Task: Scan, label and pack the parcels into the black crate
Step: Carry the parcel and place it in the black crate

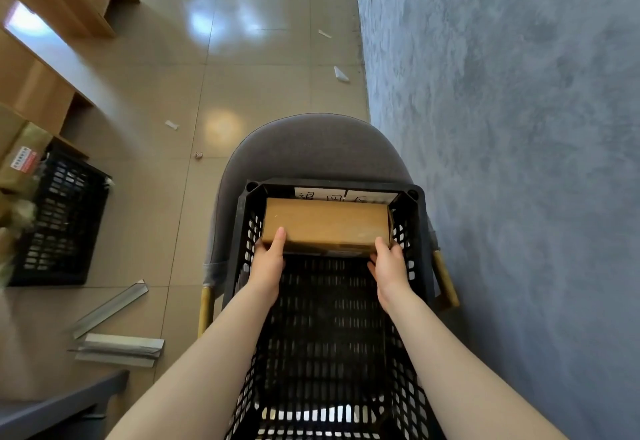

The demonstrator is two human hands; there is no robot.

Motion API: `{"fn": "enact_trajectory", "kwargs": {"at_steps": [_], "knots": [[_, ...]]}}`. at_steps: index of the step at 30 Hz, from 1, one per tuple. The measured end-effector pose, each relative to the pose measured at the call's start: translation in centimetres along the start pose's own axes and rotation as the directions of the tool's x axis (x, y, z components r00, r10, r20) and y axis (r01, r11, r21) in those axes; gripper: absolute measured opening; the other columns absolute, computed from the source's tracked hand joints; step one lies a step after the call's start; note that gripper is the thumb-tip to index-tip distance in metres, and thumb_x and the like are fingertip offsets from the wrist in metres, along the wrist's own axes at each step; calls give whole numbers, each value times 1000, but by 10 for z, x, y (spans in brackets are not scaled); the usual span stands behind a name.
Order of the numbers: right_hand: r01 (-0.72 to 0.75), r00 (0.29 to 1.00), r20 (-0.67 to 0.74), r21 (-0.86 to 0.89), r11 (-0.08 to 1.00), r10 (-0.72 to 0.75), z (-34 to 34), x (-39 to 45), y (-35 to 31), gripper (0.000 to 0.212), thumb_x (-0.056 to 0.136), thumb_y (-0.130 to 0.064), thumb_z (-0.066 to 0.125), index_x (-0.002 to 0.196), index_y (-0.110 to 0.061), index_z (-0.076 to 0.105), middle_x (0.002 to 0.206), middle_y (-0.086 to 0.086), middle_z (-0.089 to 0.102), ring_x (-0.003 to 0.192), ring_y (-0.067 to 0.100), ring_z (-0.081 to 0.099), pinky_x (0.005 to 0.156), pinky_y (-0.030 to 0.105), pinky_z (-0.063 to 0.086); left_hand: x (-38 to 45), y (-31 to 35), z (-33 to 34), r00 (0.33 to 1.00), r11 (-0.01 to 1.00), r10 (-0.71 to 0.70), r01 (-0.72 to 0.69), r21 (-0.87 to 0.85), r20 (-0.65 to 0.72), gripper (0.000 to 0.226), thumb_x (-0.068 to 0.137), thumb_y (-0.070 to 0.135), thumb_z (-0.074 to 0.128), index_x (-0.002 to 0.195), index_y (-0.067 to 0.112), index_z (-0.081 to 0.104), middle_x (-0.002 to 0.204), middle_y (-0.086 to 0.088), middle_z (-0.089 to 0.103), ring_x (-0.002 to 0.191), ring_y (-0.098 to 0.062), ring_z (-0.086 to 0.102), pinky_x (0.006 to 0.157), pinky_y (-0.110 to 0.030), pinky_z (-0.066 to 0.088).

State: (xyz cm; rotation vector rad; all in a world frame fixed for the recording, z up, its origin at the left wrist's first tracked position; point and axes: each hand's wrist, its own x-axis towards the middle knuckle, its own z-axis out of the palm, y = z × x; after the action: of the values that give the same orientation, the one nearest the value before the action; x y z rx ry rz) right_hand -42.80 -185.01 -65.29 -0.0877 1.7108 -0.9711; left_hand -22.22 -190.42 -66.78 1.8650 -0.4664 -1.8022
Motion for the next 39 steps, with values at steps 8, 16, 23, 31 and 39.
{"fn": "enact_trajectory", "kwargs": {"at_steps": [8, 16, 23, 31, 39], "knots": [[-25, 998, 45, -239, 971, 36, -8, -25, -8, 76, 92, -56, 47, 155, -31, 12, 160, 4, 23, 145, 29, 26, 117, 53, 26, -17, -3, 0, 1000, 1000, -9, 9, 26, -7, 91, 80, 61, 65, 151, 21, 25, 143, -6, 43, 132, -29, 44, 113, -51, 35], [311, 945, 128, -628, 713, -300, -23, -53, -1, 73, 98, -28, 52, 155, -27, 7, 162, 2, 17, 146, 26, 23, 114, 44, 28, -51, -3, -2, 972, 902, 236, -218, 372, -3, 77, 94, 34, 59, 154, 25, 12, 155, -6, 31, 142, -30, 31, 115, -52, 28], [469, 830, 393, -876, 112, -396, -34, -65, 2, 66, 97, -24, 49, 155, -19, 17, 164, 6, 5, 150, 25, 10, 118, 41, 20, -80, -10, -11, 884, 596, 458, -386, 705, 96, 83, 93, 27, 61, 156, 23, 7, 164, -3, 8, 149, -28, 15, 117, -49, 25], [448, 795, 453, -887, -113, -403, -47, -94, 3, 69, 95, -21, 48, 155, -15, 14, 163, 11, 7, 150, 29, 8, 122, 40, 13, -101, -10, -20, 758, 91, 516, -510, 855, 398, 71, 95, 29, 57, 155, 21, 21, 163, -3, 16, 150, -24, 13, 120, -43, 17], [328, 828, 210, -933, 145, -519, -74, -206, 35, 67, 96, -21, 47, 155, -15, 15, 162, 11, 12, 150, 27, 9, 122, 41, 17, -159, -15, -38, 626, -294, 375, -618, 729, 683, 68, 97, 33, 50, 156, 21, 17, 163, -5, 16, 150, -26, 11, 123, -42, 14]]}}
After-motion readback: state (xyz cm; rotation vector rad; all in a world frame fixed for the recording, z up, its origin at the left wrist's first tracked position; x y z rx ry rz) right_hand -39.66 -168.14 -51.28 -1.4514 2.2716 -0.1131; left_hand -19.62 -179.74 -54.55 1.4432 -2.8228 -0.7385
